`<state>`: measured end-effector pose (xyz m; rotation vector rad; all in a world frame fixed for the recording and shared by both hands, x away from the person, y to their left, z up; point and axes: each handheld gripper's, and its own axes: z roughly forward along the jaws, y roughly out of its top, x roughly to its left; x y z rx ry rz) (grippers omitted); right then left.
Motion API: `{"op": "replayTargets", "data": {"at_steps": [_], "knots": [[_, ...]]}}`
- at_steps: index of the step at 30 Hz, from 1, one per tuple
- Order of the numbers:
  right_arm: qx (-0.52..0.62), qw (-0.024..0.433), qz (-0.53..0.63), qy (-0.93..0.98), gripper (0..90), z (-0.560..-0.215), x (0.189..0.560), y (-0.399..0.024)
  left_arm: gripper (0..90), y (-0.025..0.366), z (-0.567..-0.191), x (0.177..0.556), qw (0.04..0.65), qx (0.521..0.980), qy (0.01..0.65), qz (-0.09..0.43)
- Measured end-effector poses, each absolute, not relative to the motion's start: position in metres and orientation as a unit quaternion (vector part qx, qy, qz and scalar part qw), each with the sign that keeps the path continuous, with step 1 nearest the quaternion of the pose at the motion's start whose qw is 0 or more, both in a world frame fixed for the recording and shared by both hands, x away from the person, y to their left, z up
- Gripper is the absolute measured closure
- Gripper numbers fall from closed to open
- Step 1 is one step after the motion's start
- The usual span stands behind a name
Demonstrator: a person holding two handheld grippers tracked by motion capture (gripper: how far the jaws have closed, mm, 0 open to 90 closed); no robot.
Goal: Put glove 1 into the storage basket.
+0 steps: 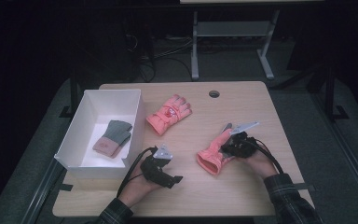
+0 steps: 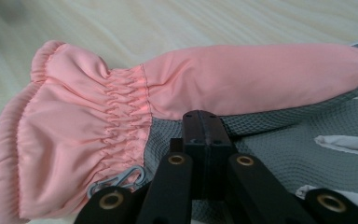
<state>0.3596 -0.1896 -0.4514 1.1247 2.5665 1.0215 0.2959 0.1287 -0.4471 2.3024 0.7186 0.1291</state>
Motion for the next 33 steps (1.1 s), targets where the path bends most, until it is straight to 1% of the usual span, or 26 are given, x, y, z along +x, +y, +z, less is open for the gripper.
{"op": "replayTargets", "data": {"at_steps": [6,13,21,29,30,33], "knots": [[0.371,0.073,0.340,0.861,90.0,-0.450,0.346,-0.175,17.1,0.130,-0.447,0.296,0.352,0.893,0.277,0.048],[0.369,0.079,0.329,0.866,90.0,-0.446,0.329,-0.157,17.0,0.128,-0.448,0.295,0.350,0.894,0.278,0.044],[0.360,0.066,0.334,0.869,90.0,-0.445,0.312,-0.137,17.0,0.128,-0.448,0.295,0.343,0.899,0.268,0.045],[0.353,0.057,0.337,0.871,90.0,-0.444,0.303,-0.128,16.8,0.126,-0.448,0.293,0.339,0.903,0.261,0.042],[0.351,0.057,0.339,0.871,89.3,-0.444,0.304,-0.129,16.8,0.126,-0.448,0.293,0.339,0.903,0.261,0.042],[0.344,0.061,0.347,0.870,76.6,-0.441,0.303,-0.134,16.8,0.126,-0.447,0.293,0.341,0.902,0.261,0.042]]}}
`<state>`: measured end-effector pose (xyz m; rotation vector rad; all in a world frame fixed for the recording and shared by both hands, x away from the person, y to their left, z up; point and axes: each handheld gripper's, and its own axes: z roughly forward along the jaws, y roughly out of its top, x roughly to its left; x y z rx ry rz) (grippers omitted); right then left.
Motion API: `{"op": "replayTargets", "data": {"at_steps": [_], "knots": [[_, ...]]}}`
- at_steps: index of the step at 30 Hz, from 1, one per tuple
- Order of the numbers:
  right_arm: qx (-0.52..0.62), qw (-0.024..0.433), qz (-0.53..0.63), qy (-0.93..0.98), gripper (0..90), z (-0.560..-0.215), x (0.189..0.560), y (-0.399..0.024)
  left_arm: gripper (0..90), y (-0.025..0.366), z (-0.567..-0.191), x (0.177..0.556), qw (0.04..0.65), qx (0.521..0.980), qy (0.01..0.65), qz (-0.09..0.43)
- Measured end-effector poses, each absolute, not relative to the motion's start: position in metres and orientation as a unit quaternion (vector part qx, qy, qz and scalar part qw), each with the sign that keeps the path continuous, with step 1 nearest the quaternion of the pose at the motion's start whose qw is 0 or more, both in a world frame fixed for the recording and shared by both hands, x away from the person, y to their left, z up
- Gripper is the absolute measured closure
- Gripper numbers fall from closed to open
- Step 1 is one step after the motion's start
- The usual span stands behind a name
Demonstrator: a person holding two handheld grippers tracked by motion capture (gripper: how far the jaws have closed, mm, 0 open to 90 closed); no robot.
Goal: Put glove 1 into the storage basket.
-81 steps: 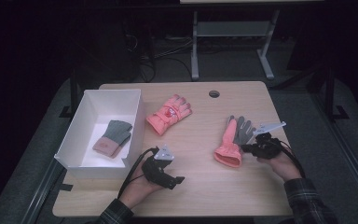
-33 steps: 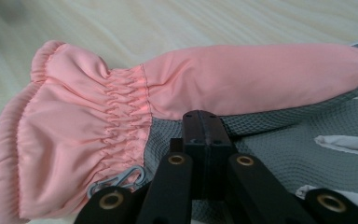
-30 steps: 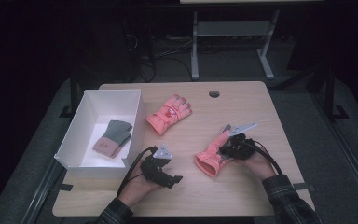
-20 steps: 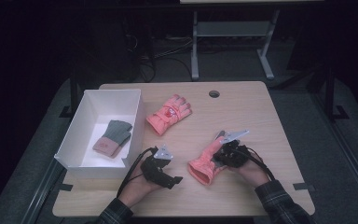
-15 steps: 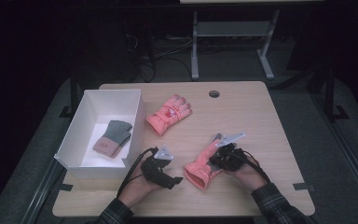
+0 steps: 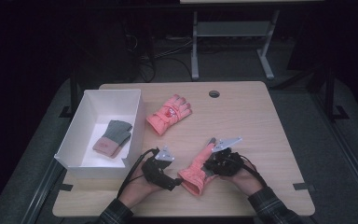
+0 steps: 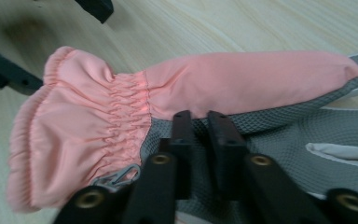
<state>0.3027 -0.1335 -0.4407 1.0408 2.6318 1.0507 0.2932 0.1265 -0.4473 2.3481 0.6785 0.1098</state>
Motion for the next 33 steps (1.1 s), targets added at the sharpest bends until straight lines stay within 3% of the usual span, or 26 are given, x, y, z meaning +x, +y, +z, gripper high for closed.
{"op": "replayTargets", "data": {"at_steps": [5,7,11,22,33], "knots": [[0.345,0.065,0.364,0.863,56.6,-0.436,0.298,-0.144,16.8,0.128,-0.446,0.293,0.342,0.901,0.265,0.042],[0.349,0.076,0.372,0.857,44.4,-0.434,0.296,-0.151,16.8,0.128,-0.446,0.292,0.349,0.896,0.270,0.041],[0.360,0.077,0.383,0.848,32.9,-0.435,0.292,-0.166,16.8,0.130,-0.441,0.292,0.348,0.899,0.263,0.042],[0.362,0.091,0.396,0.839,17.4,-0.441,0.269,-0.201,16.0,0.135,-0.429,0.294,0.353,0.897,0.261,0.043],[0.381,0.096,0.387,0.834,15.0,-0.451,0.250,-0.226,16.0,0.136,-0.413,0.302,0.370,0.883,0.282,0.053]]}}
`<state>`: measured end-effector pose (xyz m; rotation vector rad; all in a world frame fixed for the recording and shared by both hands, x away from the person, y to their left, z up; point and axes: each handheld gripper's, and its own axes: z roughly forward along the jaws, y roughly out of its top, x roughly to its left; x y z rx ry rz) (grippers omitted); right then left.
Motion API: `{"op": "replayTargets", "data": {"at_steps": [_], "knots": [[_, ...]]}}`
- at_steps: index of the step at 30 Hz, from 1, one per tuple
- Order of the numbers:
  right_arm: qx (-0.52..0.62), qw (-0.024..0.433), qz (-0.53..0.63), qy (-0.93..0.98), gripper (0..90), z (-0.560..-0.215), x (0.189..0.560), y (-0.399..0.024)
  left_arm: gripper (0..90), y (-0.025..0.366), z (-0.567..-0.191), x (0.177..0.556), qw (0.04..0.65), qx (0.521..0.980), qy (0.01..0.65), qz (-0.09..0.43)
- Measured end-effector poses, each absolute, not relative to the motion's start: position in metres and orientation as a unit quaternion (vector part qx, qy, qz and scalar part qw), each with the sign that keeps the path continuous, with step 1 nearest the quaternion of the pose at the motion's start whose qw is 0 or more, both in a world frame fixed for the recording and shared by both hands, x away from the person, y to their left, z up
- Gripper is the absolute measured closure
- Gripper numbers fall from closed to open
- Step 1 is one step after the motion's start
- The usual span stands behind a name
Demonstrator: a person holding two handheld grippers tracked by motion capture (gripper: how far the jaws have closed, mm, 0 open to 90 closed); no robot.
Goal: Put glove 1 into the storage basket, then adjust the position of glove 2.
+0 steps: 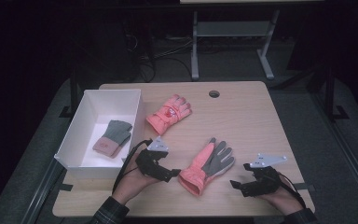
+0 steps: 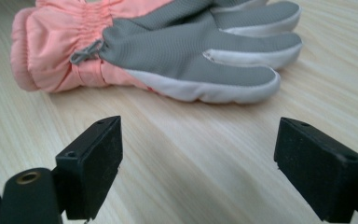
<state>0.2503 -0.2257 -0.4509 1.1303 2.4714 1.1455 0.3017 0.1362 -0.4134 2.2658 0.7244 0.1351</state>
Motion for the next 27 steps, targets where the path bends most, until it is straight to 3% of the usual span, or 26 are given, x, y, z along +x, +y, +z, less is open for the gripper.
{"op": "replayTargets", "data": {"at_steps": [14,27], "knots": [[0.382,0.101,0.392,0.831,14.4,-0.452,0.247,-0.235,16.0,0.120,-0.406,0.329,0.362,0.874,0.318,0.062],[0.383,0.099,0.389,0.832,14.2,-0.453,0.247,-0.233,19.2,0.112,-0.397,0.378,0.365,0.859,0.352,0.079]]}}
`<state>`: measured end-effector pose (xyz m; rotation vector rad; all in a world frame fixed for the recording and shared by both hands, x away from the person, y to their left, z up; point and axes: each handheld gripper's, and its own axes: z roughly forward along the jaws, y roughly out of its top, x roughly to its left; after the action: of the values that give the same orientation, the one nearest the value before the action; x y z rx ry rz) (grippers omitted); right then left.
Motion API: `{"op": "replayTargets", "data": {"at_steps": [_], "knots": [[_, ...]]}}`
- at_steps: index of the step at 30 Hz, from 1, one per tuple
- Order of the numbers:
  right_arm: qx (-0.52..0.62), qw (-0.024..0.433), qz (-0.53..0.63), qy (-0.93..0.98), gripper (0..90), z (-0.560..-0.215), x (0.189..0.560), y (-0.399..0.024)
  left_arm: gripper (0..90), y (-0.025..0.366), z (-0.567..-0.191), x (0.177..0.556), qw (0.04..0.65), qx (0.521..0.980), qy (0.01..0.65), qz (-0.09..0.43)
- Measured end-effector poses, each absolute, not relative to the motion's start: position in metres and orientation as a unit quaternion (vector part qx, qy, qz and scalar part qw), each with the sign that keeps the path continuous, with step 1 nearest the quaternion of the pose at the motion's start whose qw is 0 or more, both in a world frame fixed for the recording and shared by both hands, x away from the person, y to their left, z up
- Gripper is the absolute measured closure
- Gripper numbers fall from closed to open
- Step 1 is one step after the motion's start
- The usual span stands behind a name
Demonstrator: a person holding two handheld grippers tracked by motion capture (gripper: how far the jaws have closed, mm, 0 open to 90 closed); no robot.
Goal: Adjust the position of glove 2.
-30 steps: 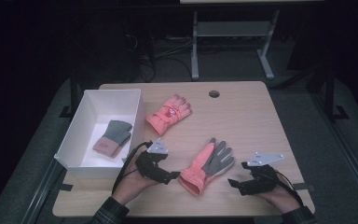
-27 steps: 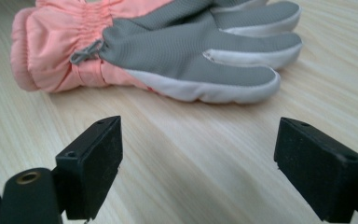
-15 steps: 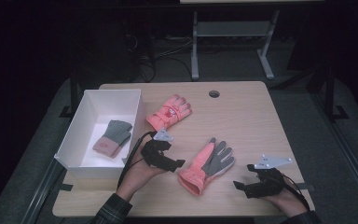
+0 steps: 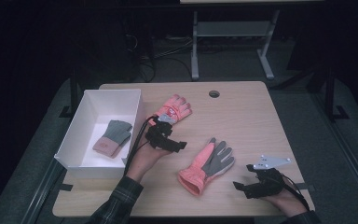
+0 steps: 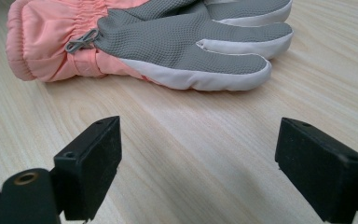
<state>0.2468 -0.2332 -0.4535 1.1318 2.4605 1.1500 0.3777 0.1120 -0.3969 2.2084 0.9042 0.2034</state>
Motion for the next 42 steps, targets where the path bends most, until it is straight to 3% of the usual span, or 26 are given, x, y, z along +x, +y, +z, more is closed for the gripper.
{"op": "replayTargets", "data": {"at_steps": [4,13,29,38,42], "knots": [[0.382,0.100,0.390,0.832,14.2,-0.454,0.247,-0.234,23.7,0.109,-0.393,0.398,0.376,0.847,0.363,0.099],[0.378,0.095,0.391,0.834,14.2,-0.454,0.248,-0.234,28.4,0.108,-0.402,0.449,0.336,0.845,0.386,0.154],[0.382,0.088,0.397,0.830,14.3,-0.455,0.249,-0.237,32.0,0.108,-0.430,0.499,0.282,0.836,0.438,0.171],[0.382,0.087,0.396,0.830,14.4,-0.455,0.249,-0.237,56.1,0.111,-0.442,0.504,0.258,0.843,0.438,0.174],[0.383,0.086,0.396,0.830,14.5,-0.455,0.248,-0.237,76.9,0.112,-0.440,0.504,0.260,0.843,0.439,0.168]]}}
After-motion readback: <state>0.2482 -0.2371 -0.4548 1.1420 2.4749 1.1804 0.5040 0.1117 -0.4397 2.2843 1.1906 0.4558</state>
